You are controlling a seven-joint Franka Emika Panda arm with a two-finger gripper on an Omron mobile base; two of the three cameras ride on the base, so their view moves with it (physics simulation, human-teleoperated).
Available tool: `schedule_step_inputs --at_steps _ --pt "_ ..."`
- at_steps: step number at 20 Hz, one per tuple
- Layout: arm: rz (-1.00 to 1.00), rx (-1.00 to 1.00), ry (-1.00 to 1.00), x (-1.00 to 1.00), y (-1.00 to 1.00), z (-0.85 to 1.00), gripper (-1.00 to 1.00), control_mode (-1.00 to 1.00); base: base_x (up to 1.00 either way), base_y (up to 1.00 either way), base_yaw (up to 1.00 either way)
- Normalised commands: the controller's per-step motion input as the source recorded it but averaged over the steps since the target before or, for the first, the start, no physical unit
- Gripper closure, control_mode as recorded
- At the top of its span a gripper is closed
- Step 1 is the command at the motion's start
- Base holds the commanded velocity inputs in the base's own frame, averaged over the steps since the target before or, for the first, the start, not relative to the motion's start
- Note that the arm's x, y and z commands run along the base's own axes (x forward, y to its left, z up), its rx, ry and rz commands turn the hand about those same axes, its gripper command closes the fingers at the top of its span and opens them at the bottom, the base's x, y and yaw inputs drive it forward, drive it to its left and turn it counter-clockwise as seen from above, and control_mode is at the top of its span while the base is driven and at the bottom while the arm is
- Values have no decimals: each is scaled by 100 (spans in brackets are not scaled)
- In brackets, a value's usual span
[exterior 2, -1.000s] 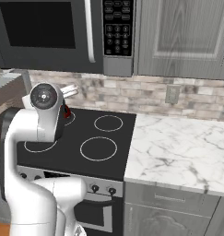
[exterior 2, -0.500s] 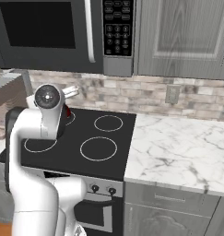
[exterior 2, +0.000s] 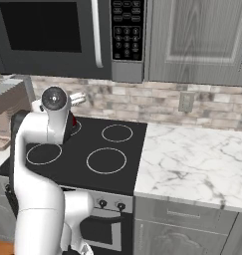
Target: The kettle is done boiling. Turn off the stove, then wait for 300 timesteps before moving the kettle to the dining table.
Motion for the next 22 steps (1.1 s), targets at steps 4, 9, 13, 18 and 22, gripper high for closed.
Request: schedule_step_inputs --at_steps 4,9,13,18,22 --pt "0 0 5 23 11 -12 -100 -100 0 0 0" --pt "0 0 7 30 16 -13 -100 -100 0 0 0" --pt "0 0 4 22 7 -15 -100 -100 0 0 0" --pt "0 0 6 26 10 -16 -100 -100 0 0 0" --pt "0 0 7 30 12 -15 -100 -100 0 0 0"
